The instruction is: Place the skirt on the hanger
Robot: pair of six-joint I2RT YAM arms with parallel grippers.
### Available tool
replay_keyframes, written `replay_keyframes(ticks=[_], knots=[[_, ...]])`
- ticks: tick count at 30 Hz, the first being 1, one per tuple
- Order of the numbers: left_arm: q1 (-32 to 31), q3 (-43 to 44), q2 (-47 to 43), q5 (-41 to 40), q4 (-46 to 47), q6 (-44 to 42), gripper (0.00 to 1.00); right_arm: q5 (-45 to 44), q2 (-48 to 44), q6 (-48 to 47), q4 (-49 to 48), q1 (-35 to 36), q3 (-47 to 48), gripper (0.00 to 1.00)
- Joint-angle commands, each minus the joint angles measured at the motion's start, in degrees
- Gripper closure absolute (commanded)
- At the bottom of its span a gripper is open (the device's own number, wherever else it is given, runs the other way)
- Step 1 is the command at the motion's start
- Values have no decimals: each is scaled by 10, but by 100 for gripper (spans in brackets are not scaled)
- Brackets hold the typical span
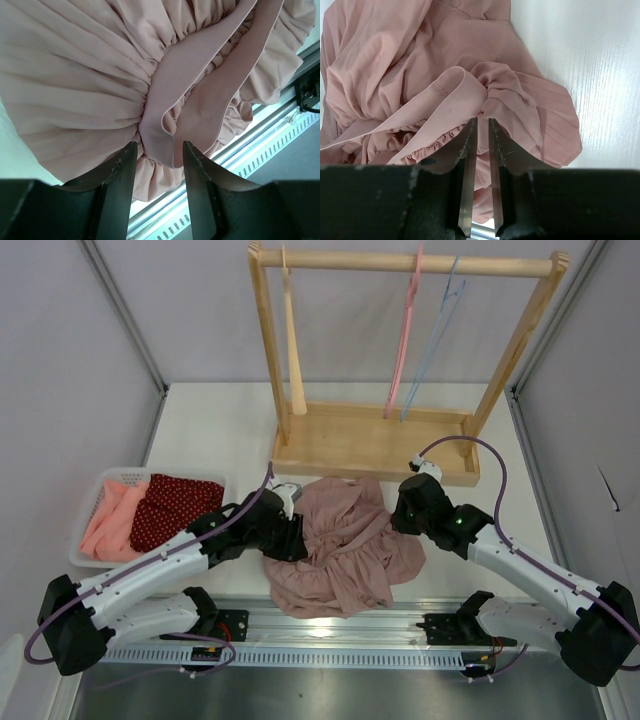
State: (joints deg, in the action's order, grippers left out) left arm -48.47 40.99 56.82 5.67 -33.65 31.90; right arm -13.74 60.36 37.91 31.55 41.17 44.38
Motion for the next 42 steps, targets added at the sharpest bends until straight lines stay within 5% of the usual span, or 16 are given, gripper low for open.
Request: replay_keyframes(ticks=[1,10,21,42], knots=[[-14,29,1,-14,-14,-7,53,-8,-10,5,-2,4,7,80],[-20,33,17,-49,-36,5,63,-7,2,-3,-10,8,22,63],[-34,32,26,-54,-35,12,83,-10,61,-22,-10,20,71,62],[-40,28,29,-54,-28,10,92,-48,138,-16,10,37,87,59]])
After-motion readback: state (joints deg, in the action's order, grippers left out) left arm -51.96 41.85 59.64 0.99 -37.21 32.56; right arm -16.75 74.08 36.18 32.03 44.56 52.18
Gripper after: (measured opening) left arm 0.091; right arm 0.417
